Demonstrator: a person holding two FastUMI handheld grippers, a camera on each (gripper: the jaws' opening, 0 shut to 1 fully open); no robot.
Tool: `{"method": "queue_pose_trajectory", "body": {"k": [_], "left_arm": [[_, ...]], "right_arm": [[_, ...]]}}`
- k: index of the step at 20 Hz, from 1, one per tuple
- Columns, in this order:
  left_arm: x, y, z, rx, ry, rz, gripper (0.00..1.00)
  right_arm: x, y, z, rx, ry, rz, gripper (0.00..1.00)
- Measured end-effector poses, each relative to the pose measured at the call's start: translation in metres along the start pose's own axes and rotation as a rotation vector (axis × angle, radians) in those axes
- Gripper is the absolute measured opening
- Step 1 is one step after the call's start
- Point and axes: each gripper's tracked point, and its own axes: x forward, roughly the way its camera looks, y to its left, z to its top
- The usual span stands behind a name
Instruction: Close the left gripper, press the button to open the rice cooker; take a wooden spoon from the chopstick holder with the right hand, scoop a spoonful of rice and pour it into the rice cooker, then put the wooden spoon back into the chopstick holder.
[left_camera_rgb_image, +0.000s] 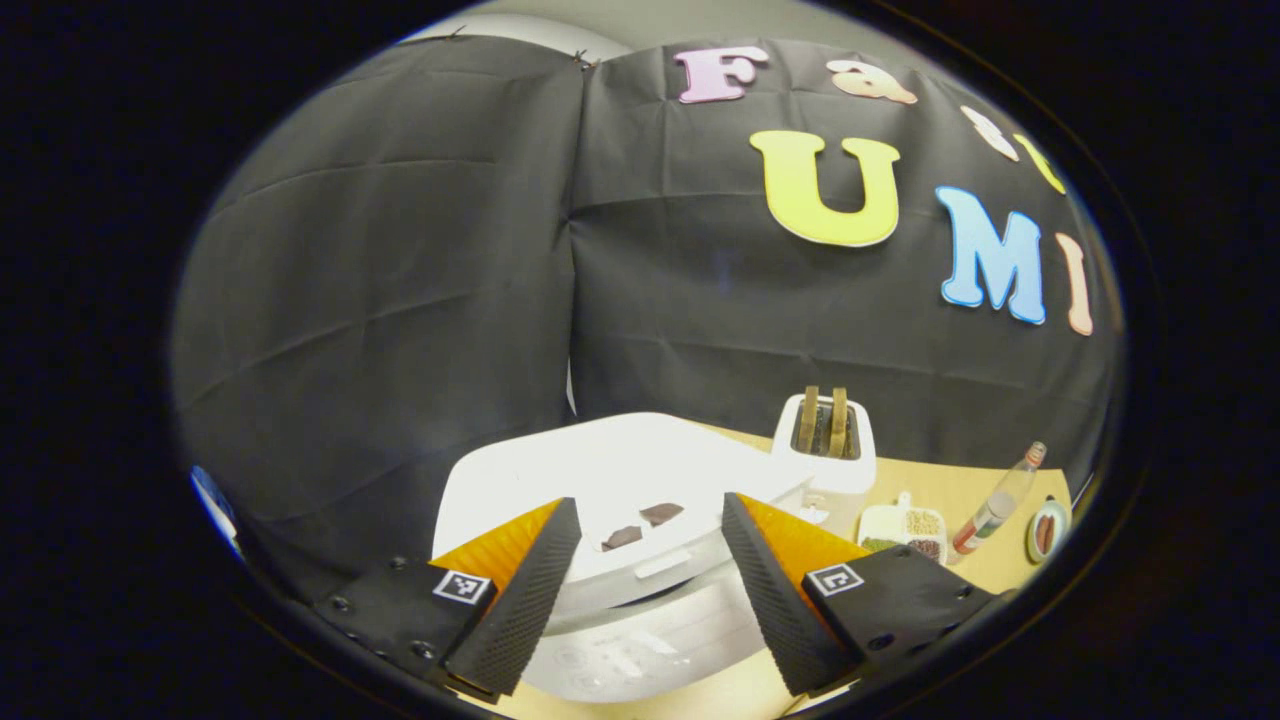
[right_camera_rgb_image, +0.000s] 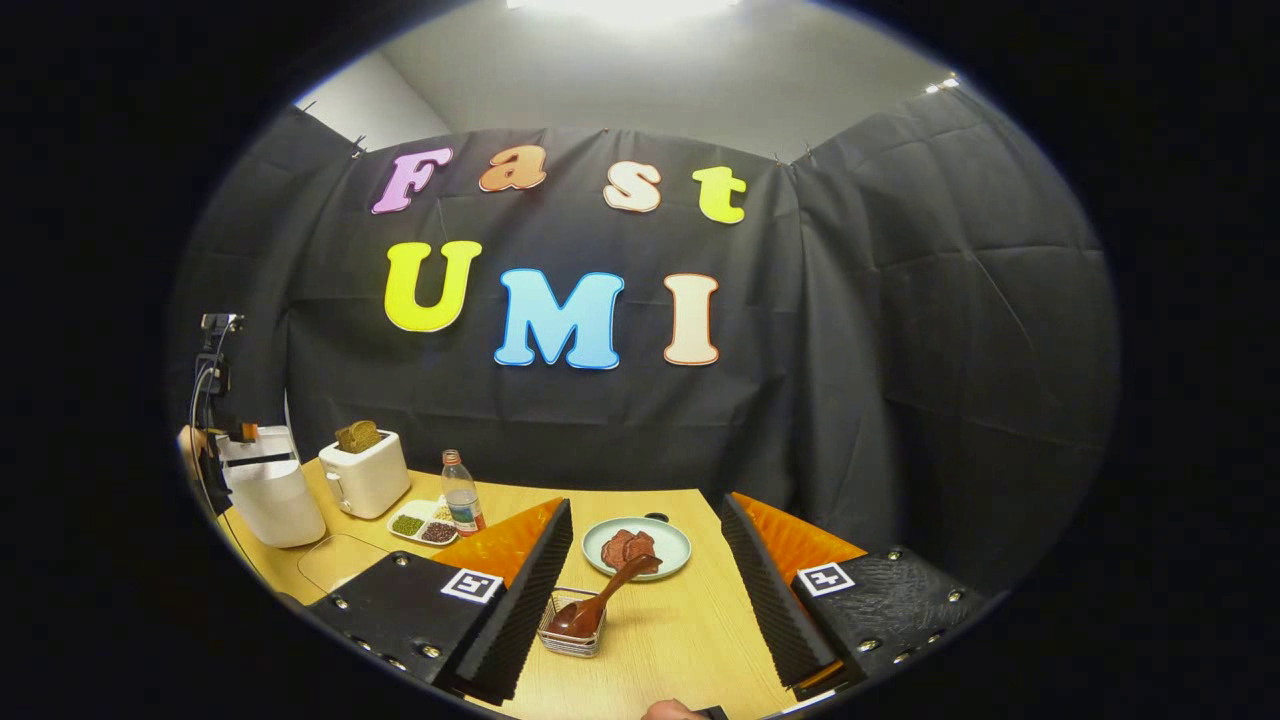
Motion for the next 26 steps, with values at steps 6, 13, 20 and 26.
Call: {"method": "queue_pose_trajectory", "body": {"k": [6,13,20,26], "left_arm": [[0.000,-0.006,-0.020,0.011,0.039,0.000,0.96],[0.004,-0.012,-0.037,0.040,0.072,-0.007,1.00],[0.004,-0.008,-0.039,-0.040,0.098,-0.004,1.00],[-0.004,0.005,-0.037,-0.026,0.065,0.002,0.97]], "right_arm": [[-0.002,-0.010,-0.002,0.002,0.003,-0.022,0.92],[-0.001,-0.011,0.002,0.007,-0.014,-0.045,0.92],[0.003,0.005,0.008,-0.001,-0.034,-0.028,0.92],[0.009,0.019,0.013,-0.005,-0.040,-0.011,0.92]]}}
